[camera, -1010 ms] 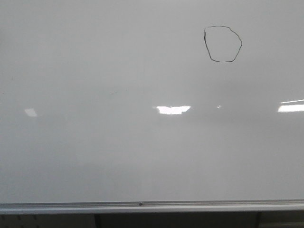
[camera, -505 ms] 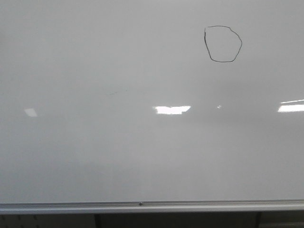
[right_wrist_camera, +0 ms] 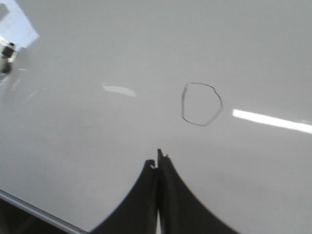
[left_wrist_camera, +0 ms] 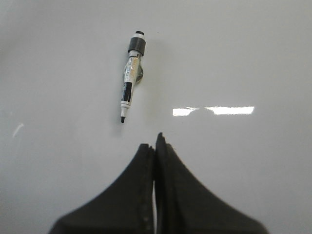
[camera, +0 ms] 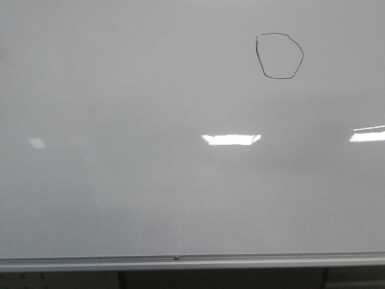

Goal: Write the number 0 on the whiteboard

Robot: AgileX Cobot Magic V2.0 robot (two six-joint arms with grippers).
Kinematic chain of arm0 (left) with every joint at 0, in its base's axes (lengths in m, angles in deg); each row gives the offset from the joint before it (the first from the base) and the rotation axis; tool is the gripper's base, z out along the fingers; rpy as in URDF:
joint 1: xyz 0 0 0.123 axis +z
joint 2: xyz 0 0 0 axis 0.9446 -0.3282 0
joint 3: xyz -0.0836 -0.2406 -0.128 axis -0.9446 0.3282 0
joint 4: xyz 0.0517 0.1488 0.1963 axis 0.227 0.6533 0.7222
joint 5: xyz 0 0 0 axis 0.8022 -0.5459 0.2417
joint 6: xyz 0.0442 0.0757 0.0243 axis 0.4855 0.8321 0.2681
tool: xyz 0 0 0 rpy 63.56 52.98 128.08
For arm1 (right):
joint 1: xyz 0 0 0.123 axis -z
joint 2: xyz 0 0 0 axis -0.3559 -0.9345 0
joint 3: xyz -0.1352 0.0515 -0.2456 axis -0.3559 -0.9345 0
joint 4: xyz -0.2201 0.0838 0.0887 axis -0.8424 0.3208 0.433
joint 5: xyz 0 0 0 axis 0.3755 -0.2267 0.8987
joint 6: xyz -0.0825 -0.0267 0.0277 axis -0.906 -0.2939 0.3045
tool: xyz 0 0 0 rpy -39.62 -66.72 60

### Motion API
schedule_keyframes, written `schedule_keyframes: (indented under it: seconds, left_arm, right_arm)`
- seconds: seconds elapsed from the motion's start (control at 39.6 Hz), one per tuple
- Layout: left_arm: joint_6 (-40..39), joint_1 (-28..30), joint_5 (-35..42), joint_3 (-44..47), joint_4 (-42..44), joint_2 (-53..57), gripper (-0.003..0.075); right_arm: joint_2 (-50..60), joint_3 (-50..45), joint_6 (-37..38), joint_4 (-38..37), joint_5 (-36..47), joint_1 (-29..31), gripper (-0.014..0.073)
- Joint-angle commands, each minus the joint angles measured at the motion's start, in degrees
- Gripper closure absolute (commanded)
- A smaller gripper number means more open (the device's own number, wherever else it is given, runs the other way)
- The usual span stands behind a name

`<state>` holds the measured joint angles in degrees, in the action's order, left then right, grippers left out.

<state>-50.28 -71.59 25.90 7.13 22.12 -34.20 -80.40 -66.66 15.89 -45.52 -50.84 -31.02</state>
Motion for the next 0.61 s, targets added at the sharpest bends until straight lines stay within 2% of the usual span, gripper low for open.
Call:
schedule_keyframes:
  seconds: [0.0, 0.13, 0.25, 0.38, 0.43, 0.58]
  left_arm:
    - [-0.71, -0.38, 4.86, 1.23, 0.05, 0.97, 0.074]
    - [-0.71, -0.38, 4.86, 1.23, 0.05, 0.97, 0.074]
    - [-0.71, -0.38, 4.86, 1.23, 0.05, 0.97, 0.074]
    - [-0.71, -0.38, 4.86, 1.23, 0.05, 0.97, 0.074]
    - [-0.71, -0.38, 4.86, 1.23, 0.05, 0.97, 0.074]
    - [-0.71, -0.38, 4.86, 1.23, 0.05, 0.97, 0.074]
  right_arm:
    - [2.23, -1.96, 9.69, -8.85, 5.03, 3.55, 0.0662]
    - [4.91, -7.3, 23.02, -23.33, 7.83, 5.15, 0.0662]
    - [7.75, -12.72, 32.24, -32.21, 12.26, 5.15, 0.0662]
    - [11.08, -17.17, 33.17, -33.58, 13.58, 5.15, 0.0662]
    - [12.07, -16.9, 33.17, -33.58, 10.34, 5.27, 0.0662]
    - [14.61, -16.98, 33.17, -33.58, 7.99, 7.0, 0.0662]
